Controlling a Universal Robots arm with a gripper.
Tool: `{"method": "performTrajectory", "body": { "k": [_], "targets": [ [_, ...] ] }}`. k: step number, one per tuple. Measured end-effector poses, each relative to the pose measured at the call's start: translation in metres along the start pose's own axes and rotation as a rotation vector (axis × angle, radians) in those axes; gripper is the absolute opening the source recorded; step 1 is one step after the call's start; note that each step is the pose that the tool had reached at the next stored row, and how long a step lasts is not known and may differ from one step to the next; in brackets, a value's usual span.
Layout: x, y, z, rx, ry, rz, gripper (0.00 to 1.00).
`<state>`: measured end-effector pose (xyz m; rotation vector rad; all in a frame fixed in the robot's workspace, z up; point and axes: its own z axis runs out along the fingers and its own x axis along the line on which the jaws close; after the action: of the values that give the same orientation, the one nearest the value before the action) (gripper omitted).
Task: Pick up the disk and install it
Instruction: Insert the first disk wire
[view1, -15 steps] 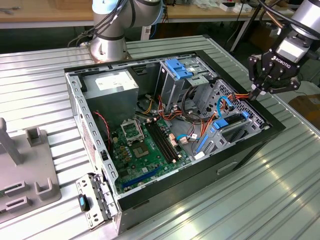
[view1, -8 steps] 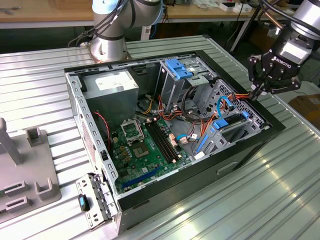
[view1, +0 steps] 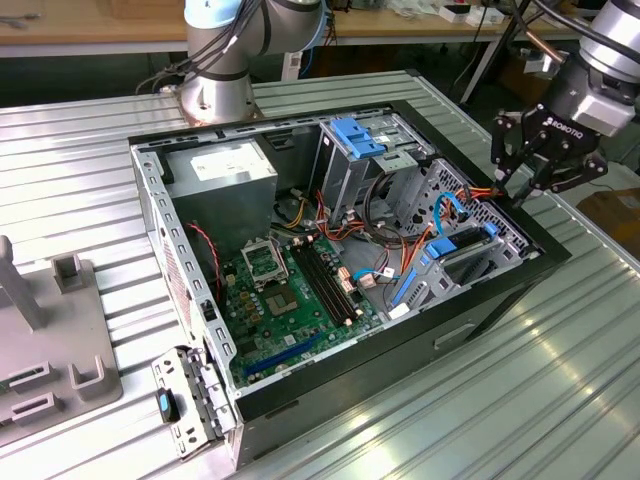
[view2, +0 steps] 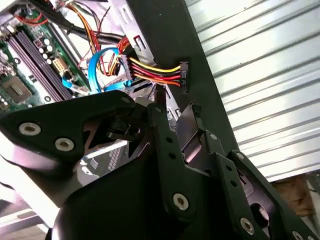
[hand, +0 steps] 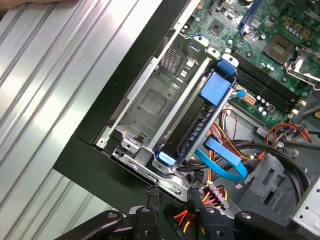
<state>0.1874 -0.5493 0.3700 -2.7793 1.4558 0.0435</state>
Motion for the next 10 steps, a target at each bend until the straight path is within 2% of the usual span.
{"method": "performTrajectory", "body": {
  "k": [2,5,10],
  "targets": [
    [0.0007,-0.0015,0.0006,-0.0021,0.0015,-0.051,0.36],
    [0.0012,-0.0027,0.0011,-0.0032,0.0023,-0.079,0.36],
    [0.0018,-0.0048,0.0031,-0.0083,0.0078,-0.132,0.36]
  ]
}}
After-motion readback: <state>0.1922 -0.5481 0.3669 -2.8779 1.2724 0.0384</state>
